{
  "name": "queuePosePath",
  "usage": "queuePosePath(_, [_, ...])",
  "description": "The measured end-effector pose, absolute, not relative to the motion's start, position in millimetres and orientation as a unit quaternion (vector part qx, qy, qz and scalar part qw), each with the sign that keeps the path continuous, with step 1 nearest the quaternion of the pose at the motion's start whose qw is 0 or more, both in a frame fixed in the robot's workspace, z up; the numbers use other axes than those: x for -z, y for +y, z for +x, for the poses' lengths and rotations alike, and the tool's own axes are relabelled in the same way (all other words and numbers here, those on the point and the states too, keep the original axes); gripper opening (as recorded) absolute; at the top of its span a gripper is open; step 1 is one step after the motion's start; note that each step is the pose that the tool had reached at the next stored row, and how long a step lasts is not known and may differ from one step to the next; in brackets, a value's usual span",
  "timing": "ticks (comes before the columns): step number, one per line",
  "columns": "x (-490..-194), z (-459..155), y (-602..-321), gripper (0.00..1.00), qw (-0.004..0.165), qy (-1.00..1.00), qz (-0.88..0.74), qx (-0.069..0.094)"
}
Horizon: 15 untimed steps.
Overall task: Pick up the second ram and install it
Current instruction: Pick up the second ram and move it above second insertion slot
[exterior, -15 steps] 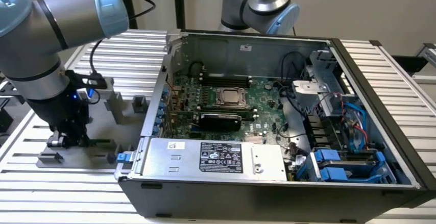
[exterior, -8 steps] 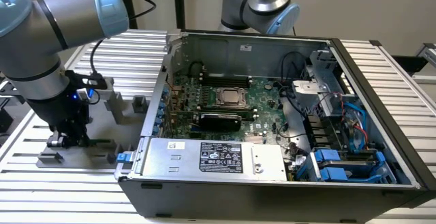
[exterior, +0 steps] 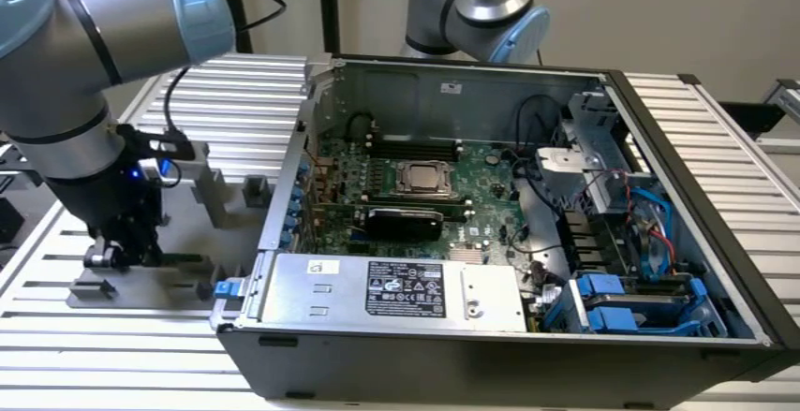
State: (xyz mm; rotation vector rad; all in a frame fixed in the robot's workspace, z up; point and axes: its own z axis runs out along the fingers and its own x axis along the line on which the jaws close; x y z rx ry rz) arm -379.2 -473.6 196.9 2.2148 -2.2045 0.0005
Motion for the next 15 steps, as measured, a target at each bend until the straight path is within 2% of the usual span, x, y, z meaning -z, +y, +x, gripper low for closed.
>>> queuePosePath(15, [-262.4,-379.2,-473.6,0.0,0.008,-0.705,0.709,0.0])
